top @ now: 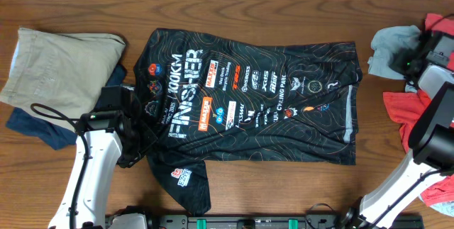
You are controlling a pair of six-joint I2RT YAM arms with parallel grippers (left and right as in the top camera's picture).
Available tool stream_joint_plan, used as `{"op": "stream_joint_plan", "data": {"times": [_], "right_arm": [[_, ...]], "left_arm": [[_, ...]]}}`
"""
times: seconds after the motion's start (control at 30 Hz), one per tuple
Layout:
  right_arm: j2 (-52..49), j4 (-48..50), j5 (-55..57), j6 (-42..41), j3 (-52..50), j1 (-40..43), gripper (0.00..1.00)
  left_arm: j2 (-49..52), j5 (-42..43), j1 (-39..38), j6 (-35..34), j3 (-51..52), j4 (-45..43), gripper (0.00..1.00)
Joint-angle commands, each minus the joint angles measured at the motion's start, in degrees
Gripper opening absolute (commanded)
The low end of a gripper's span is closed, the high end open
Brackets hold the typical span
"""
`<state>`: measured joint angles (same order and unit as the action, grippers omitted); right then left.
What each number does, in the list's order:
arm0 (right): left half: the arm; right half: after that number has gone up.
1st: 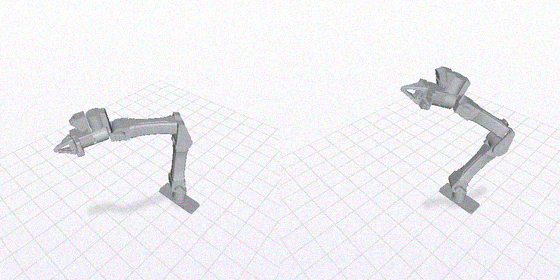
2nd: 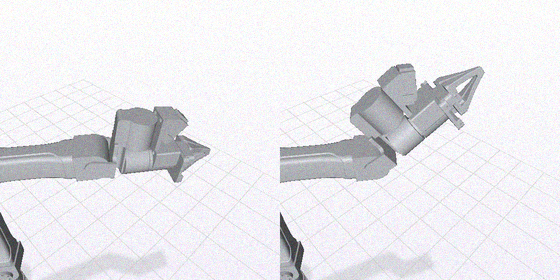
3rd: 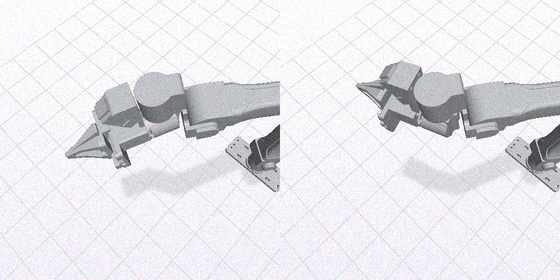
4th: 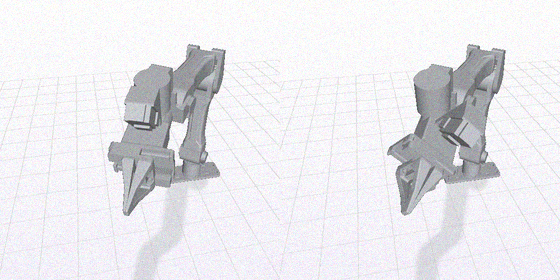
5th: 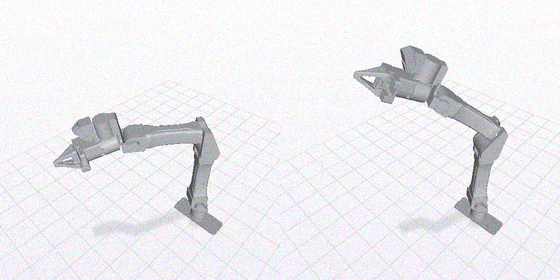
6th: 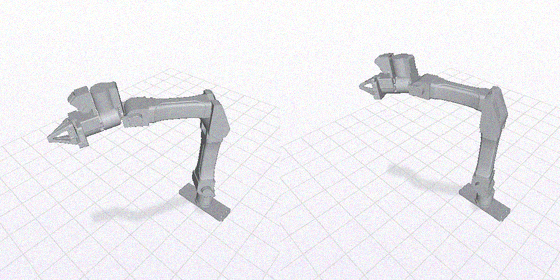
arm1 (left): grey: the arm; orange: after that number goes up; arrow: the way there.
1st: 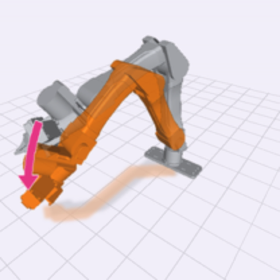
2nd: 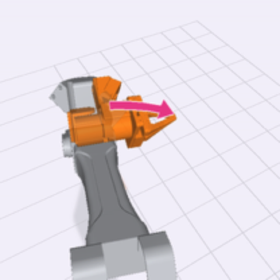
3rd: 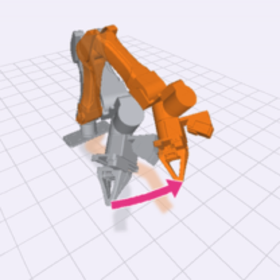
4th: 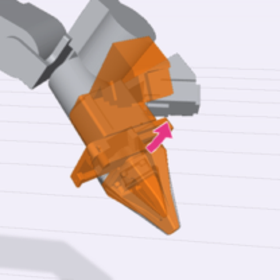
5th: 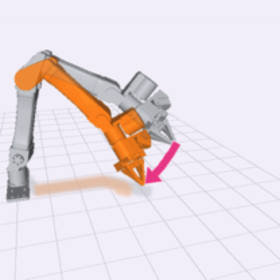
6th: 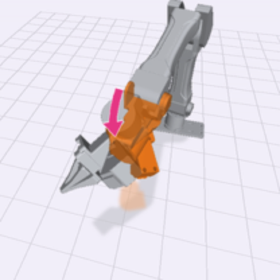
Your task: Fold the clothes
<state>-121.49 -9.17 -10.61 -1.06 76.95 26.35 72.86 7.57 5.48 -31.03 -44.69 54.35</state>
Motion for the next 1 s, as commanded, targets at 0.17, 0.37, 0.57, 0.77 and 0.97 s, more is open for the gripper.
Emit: {"op": "stream_joint_plan", "data": {"times": [0.17, 0.37, 0.57, 0.77, 0.97], "right_arm": [[1.62, -10.97, -9.46, 16.74, 0.94, -4.44, 0.18], [-0.83, -11.37, -2.69, 16.79, 0.94, -4.61, 0.19], [-4.26, -3.91, 12.90, 11.23, 0.94, -4.24, 0.19], [-4.85, 4.20, 28.33, -0.90, 0.96, -1.57, 0.30], [-4.85, 5.27, 24.79, -5.73, 0.96, 0.66, 0.35]], "left_arm": [[-0.31, 0.13, 0.20, 0.79, -0.55, 0.11, 0.06], [-0.31, 0.13, 0.20, 0.79, -0.55, -0.72, 0.06], [-0.31, 0.13, 0.20, 0.81, -0.55, -0.90, 0.06], [-0.31, 0.13, 0.20, 0.79, -0.55, -0.90, 0.06], [-0.31, 0.13, 0.20, 0.79, -0.55, -0.92, 0.06]]}}
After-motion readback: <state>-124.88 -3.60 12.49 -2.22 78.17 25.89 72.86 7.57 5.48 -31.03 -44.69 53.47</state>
